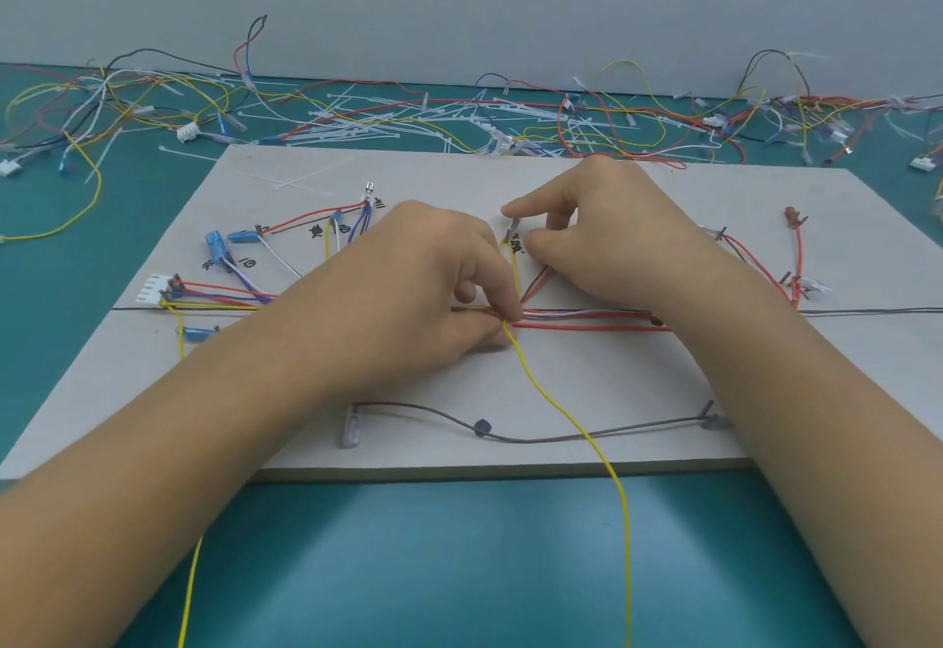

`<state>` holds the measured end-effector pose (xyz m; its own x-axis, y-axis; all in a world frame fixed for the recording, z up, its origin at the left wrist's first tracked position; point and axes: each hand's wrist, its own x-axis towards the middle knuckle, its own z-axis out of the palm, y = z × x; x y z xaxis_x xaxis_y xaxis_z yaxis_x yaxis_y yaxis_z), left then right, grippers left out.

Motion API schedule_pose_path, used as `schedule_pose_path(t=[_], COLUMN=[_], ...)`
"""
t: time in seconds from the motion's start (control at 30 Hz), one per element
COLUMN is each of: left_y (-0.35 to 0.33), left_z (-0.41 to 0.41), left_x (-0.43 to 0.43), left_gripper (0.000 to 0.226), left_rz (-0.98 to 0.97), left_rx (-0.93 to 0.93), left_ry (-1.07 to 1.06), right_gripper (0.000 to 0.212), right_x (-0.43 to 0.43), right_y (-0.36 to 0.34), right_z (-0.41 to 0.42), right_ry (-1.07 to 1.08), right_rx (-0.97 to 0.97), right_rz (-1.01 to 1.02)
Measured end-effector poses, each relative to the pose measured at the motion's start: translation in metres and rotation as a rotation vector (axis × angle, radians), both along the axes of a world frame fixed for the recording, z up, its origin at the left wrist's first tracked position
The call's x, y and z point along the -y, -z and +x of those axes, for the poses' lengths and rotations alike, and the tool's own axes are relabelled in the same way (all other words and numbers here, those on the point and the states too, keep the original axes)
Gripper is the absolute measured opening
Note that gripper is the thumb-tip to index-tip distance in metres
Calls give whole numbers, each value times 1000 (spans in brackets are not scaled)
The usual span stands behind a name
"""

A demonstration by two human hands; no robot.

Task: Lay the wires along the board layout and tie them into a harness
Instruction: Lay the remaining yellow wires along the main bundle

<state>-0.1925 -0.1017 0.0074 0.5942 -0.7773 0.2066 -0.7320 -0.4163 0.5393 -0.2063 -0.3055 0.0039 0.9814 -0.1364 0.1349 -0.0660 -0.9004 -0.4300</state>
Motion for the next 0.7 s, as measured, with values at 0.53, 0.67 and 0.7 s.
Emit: schedule_pose_path(t=[0.53, 0.67, 0.7], left_y=[3, 7, 8], left_z=[-2, -1, -1], left_x=[4, 9, 10], left_gripper=[11, 10, 11], left_rz=[-68, -116, -126], left_rx=[36, 27, 23], left_ry=[-61, -92, -100], right_gripper=[40, 45, 46], right_x=[1, 1, 1], right_y=[-1, -3, -3], right_z=[-5, -8, -9], right_ry=[-20, -36, -41], right_rx=[-4, -8, -9], right_rz=[-33, -25, -23])
